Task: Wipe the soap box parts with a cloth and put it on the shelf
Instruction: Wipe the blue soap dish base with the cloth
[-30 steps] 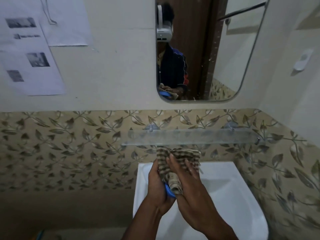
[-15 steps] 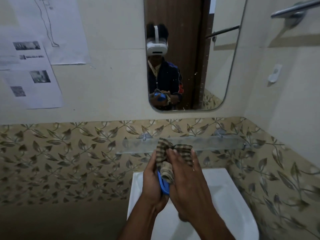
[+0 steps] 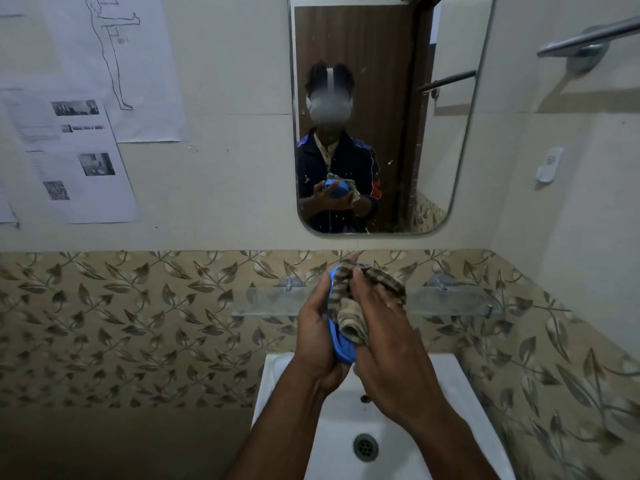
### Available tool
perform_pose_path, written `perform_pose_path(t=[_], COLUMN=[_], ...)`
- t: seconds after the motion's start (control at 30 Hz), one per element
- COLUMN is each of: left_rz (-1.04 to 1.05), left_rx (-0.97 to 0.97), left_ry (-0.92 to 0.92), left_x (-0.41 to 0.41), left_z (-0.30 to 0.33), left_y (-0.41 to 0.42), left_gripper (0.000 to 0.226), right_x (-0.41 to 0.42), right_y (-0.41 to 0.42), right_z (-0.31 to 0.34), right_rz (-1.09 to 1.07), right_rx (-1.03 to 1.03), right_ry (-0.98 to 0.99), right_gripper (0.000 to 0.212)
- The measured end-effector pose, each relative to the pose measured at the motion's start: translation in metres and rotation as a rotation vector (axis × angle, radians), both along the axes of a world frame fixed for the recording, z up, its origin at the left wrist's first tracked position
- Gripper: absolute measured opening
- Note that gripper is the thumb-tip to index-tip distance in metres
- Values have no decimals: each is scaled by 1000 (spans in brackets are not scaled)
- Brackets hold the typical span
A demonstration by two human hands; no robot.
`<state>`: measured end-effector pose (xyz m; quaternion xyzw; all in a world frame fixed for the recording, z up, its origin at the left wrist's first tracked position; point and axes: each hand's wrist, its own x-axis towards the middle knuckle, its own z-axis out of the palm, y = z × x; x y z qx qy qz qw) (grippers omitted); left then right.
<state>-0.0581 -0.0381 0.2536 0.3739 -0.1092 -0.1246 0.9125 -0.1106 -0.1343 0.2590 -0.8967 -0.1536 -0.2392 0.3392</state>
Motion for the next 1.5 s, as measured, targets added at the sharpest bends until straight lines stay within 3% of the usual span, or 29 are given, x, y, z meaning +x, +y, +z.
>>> perform_pose_path(t=[0.1, 0.23, 0.37, 0.53, 0.73, 0.83, 0.9, 1.17, 1.33, 1.5], left_rz=[-3, -10, -1, 41, 94, 81, 70, 53, 65, 120], left_rx=[-7, -63, -86, -4, 66, 59, 101, 57, 12, 63], left_ry=[-16, -43, -40, -38, -108, -93, -88, -116, -104, -182], left_x=[11, 23, 24, 19, 17, 17, 16, 27, 28, 26], left_z=[7, 18, 21, 22, 34, 27, 24, 39, 38, 46], left_y=[5, 8, 1, -9, -11, -12, -13, -4, -13, -21], left_gripper=[49, 49, 50, 52, 54, 50, 51, 50, 52, 50], right_x=[-5, -17, 0, 30, 12, 7, 9, 10, 19, 28], right_y=[-10, -19, -20, -16, -4, 1, -2, -31, -38, -30], right_z=[-10, -16, -2, 21, 16, 23, 34, 8, 23, 47], right_rz=[145, 184, 169, -145, -433, -346, -202, 210, 171, -161], right_rx=[13, 38, -61, -268, -273, -169, -45, -49, -172, -262], right_ry=[4, -26, -224, -258, -226, -193, -155, -192, -257, -323], right_gripper=[68, 67, 74, 69, 67, 60, 66, 72, 64, 63])
